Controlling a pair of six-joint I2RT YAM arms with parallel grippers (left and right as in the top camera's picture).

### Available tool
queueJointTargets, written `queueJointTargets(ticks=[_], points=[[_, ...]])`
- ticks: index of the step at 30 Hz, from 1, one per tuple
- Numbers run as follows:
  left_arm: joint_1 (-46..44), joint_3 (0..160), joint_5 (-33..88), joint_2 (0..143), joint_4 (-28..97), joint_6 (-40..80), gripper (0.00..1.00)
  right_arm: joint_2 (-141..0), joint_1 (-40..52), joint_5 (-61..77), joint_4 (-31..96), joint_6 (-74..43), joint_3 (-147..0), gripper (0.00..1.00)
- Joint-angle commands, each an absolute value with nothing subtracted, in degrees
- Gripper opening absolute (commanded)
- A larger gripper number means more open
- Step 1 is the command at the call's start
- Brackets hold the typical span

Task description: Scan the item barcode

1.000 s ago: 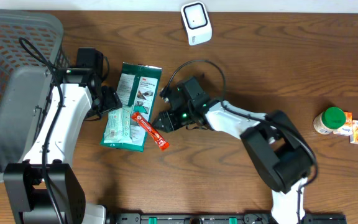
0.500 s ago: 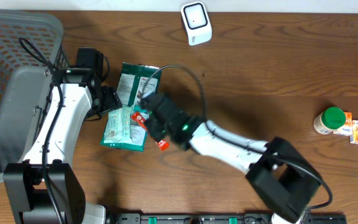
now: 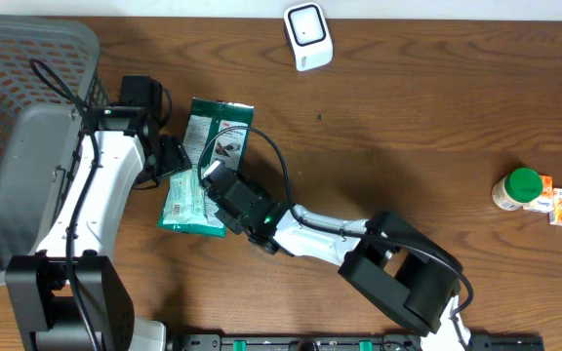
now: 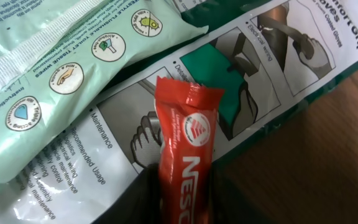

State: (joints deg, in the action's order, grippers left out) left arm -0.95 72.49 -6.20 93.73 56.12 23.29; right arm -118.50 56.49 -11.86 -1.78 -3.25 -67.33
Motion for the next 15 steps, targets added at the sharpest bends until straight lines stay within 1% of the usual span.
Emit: queueJointTargets(ticks=[1,3,4,8,12,15], points=[[-0.7,73.2,-6.7,92.6,56.2,23.2,0.93,-118.7,56.6,-13.0,-1.7,-2.7,-67.5,0.27],[-0.7,73.2,-6.7,92.6,56.2,23.2,0.93,-118.7,56.6,-12.3,-1.2,-2.9,-67.5,0.08],[-0.7,73.2,-6.7,92.6,56.2,23.2,0.93,-118.7,56.6,-11.3,-1.1,-3.0,-67.5,0.01],[-0.7,73.2,-6.7,92.6,56.2,23.2,0.93,-115.2,56.2,-10.2,-0.1,-5.3,-68.0,0.01],[-0.7,73.2,-6.7,92.6,56.2,23.2,0.93,-104.5,53.3,0.3,2.0,-10.2,-68.3,0.01],[-0.7,73.2,-6.7,92.6,56.2,23.2,0.93,-98.9,49.9,7.4,4.2,-16.7,-68.3,0.01]])
